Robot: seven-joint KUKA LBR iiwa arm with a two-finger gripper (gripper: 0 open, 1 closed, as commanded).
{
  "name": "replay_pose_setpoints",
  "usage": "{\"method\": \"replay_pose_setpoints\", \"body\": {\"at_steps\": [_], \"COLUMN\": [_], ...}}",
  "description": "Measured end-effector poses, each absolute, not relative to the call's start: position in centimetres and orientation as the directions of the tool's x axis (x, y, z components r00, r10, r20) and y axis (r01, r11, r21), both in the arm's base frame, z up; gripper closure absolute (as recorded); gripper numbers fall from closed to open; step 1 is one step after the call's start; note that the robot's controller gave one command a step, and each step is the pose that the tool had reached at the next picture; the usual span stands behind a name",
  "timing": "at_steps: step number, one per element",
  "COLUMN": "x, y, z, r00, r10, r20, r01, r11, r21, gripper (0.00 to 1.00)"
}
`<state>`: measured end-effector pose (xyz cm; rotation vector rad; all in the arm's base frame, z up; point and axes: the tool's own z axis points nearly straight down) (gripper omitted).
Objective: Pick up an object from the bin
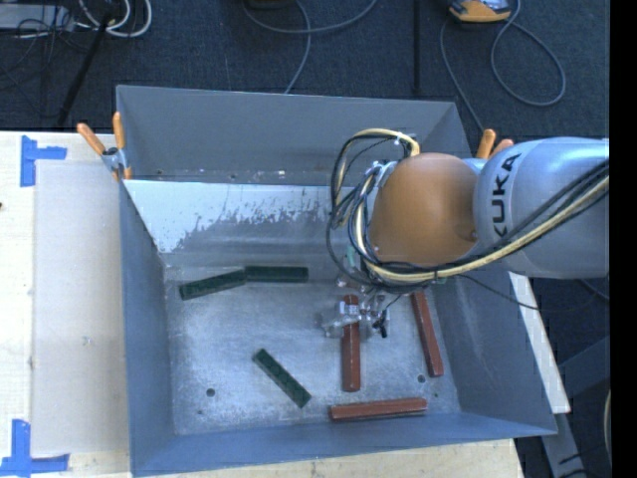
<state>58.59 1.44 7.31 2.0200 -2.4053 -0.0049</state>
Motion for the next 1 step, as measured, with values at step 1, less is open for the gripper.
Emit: {"method": "replay_pose_setpoints", "body": {"at_steps": [1], "x": [58.76], "y": [6.46], "z": [22.29], "r00": [-0.159], "r10": [-0.987], "r20": [-0.005], "r01": [-0.987], "r11": [0.159], "r21": [-0.007], "gripper": [1.0]}}
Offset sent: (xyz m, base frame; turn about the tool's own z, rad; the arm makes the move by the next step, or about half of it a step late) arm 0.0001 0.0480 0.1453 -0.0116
